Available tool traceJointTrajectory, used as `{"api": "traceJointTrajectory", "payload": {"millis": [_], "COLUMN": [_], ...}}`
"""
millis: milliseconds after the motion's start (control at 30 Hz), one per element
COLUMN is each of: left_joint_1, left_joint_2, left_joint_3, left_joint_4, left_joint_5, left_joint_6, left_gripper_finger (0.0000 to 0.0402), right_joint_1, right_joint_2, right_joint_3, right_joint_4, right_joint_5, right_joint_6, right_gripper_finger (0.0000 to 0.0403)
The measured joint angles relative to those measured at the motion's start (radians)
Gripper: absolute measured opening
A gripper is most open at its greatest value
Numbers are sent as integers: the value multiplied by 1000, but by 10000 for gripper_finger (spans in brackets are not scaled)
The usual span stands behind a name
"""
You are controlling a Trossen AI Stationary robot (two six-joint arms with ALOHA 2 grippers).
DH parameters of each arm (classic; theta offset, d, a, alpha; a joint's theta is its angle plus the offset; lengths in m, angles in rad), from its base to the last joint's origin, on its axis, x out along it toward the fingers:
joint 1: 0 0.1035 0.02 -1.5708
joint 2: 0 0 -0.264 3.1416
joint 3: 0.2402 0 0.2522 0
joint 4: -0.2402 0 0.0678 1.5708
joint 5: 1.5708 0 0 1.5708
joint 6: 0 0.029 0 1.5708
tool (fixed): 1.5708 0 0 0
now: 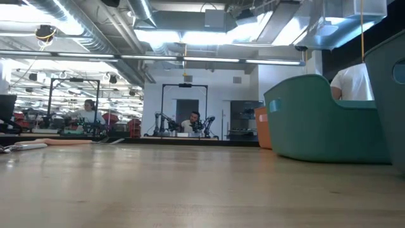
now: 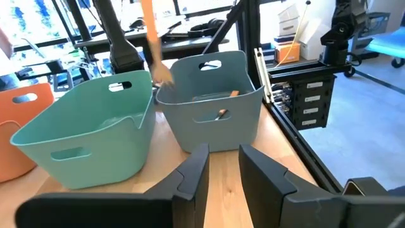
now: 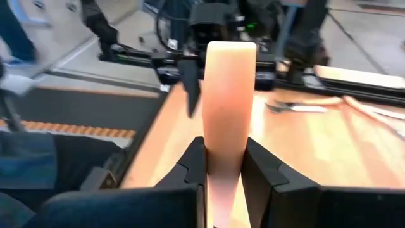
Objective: Sort silverware by color (type)
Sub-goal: Put the orange fork into the dark blue bin
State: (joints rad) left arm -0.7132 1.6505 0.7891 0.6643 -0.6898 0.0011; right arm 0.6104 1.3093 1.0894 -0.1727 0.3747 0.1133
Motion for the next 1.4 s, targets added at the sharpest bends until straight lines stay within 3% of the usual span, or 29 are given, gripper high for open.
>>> {"api": "traceJointTrajectory", "payload": {"millis": [333, 633, 1033, 1400], "left_joint_1": [0, 2, 2, 2], "left_joint_2": [0, 0, 0, 0], "left_joint_3": [0, 0, 0, 0], "left_joint_4": [-33, -46, -51, -51], "left_joint_5": [1, 1, 1, 1], "left_joint_6": [-51, -55, -73, -73], "left_gripper_finger": [82, 82, 82, 82], "right_joint_1": [-8, -134, -313, -389], "right_joint_2": [-39, -37, -36, -36], "right_joint_3": [230, 249, 119, 17], "right_joint_4": [-630, -956, -1034, -1024], "right_joint_5": [238, 228, 105, 64], "right_joint_6": [155, 295, 302, 299], "right_gripper_finger": [45, 46, 46, 46]}}
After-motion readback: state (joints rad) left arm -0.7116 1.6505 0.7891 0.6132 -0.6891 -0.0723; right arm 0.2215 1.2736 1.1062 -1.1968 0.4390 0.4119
